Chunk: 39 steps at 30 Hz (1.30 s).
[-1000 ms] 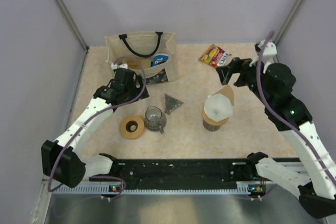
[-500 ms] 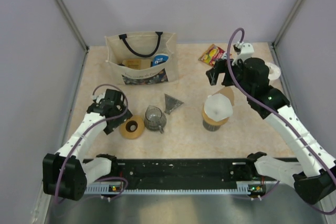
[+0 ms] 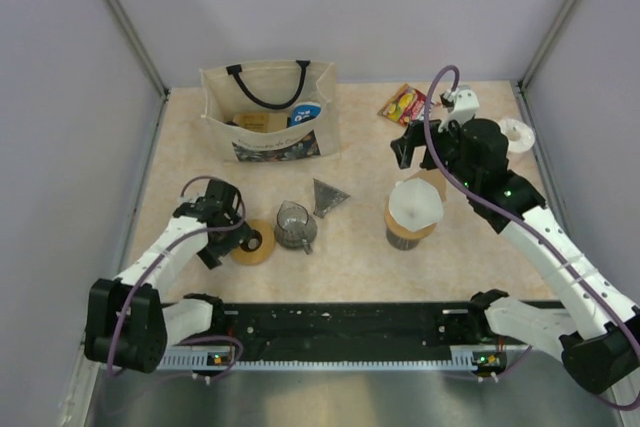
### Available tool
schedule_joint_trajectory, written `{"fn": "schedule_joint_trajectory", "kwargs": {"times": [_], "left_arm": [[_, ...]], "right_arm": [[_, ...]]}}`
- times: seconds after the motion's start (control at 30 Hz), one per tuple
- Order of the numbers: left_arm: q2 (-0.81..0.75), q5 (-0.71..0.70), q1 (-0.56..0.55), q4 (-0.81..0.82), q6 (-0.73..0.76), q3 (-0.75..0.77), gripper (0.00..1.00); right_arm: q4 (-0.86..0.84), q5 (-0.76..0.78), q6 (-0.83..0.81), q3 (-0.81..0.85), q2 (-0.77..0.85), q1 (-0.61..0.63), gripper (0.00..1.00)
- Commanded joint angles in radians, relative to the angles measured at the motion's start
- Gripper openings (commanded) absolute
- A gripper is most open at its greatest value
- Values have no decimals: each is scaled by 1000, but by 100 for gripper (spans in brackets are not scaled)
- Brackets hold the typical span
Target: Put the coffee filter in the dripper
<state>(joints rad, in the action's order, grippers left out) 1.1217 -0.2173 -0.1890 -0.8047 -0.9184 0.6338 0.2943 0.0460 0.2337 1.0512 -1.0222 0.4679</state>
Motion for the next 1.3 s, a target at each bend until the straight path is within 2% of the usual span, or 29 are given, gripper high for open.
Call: {"fn": "schedule_joint_trajectory", "kwargs": {"times": [0.0,0.23,0.4,0.53,0.63,0.8,1.03,1.1,1.27], "left_arm": [[67,24,3,55,-10,-3,86],[115,98,3,113,6,-11,76],[153,99,3,130,4,-10,62],[142,90,3,121,7,3,43],[119,79,2,107,12,9,35],[60,35,3,38,12,38,30],[-103,-19,3,-63,42,156,30],[-138,25,5,-53,90,193,30],[-151,246,-1,44,188,286,28]], "right_arm": [[-50,-9,-20,-17,10,-6,99],[-47,25,-20,-34,16,-6,99],[-47,31,-20,-40,25,-8,99],[-47,38,-20,-46,33,-6,99],[-49,43,-23,-49,39,-6,99],[-47,45,-20,-56,47,-6,99],[-47,51,-16,-60,63,-6,99],[-47,51,-14,-62,68,-6,99],[-34,75,-30,-88,103,-6,99]]}}
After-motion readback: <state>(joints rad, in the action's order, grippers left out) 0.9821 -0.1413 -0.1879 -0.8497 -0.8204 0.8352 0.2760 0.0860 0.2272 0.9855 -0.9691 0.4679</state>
